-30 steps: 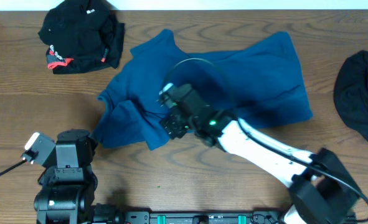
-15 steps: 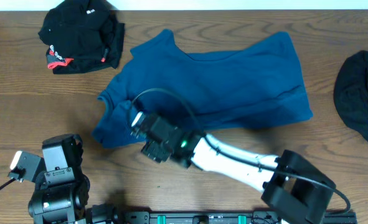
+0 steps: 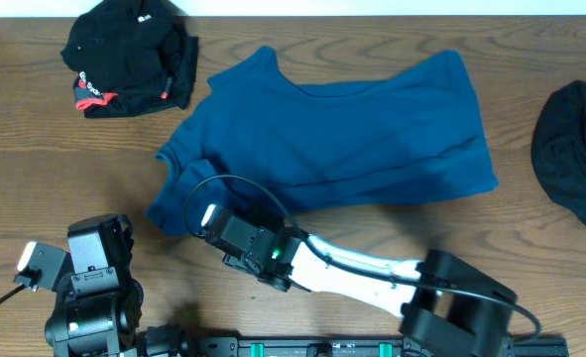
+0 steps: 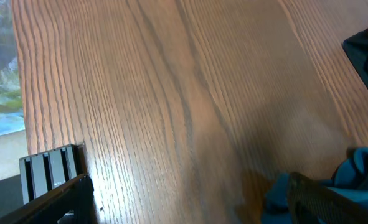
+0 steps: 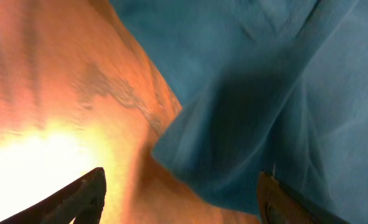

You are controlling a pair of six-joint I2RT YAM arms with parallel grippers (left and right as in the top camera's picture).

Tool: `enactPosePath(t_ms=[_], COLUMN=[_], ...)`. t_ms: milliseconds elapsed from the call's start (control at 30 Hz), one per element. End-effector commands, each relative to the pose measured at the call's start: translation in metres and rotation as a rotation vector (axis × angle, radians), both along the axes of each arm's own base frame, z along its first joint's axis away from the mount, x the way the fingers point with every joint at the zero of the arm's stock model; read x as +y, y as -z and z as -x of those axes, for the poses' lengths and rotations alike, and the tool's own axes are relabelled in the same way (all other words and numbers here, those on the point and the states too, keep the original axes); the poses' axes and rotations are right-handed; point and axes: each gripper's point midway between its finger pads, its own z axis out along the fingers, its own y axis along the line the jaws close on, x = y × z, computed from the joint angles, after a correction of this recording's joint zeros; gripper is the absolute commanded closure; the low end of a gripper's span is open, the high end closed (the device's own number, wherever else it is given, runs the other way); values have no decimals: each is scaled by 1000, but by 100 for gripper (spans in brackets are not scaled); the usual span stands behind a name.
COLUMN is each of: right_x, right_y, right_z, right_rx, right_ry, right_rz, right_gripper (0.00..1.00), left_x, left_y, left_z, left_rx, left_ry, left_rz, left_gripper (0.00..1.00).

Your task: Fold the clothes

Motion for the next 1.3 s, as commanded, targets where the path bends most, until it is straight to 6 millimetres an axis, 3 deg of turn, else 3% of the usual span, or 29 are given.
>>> enactPosePath(t_ms=[0,233,467,733,967,1133,1267], right_x=[-4,-5,-1,1,-3,-1,0], right_y=[14,18,15,11,30,32,32], right_z=[-10,-10,-10,-16,-15,-12,-12], right_rx=[-51,-96,-105,-126,-116,-115,-111], right_ry=[24,35,71,96,83,66,63], right_rz=[65,99,66,44,92,97,94], right_gripper=[27,28,36,67,61,57,64], left_x=[1,1,1,1,1,1,1], left_y=[-4,-4,-4,-4,-4,-4,-4], left_z=[0,0,0,0,0,0,0], left_rx=[-16,-16,-16,-15,-15,-15,-16], left_ry=[-10,-10,-10,-10,-10,-10,-10], left_rz=[2,2,2,2,2,2,2], left_gripper=[2,2,2,2,2,2,2])
